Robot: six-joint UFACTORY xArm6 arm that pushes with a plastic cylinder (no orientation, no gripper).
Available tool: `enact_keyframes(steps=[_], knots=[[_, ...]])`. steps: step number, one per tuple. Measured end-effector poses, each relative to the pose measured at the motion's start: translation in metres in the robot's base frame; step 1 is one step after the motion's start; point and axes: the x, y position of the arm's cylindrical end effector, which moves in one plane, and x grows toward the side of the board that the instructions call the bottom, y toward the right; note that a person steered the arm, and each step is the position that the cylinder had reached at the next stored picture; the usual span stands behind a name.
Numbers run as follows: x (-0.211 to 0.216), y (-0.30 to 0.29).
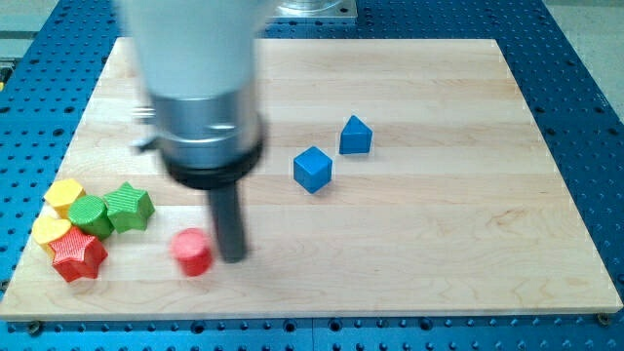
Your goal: Move the red circle into the group of blocks
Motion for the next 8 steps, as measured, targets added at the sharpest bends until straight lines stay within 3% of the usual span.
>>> enact_keyframes(steps=[1, 2, 3, 4, 6, 8], knots=[[-0.002, 0.006], [0.028, 0.014], [0.04, -0.061], [0.026, -0.076], [0.011, 0.009], [-0.027, 0.03]])
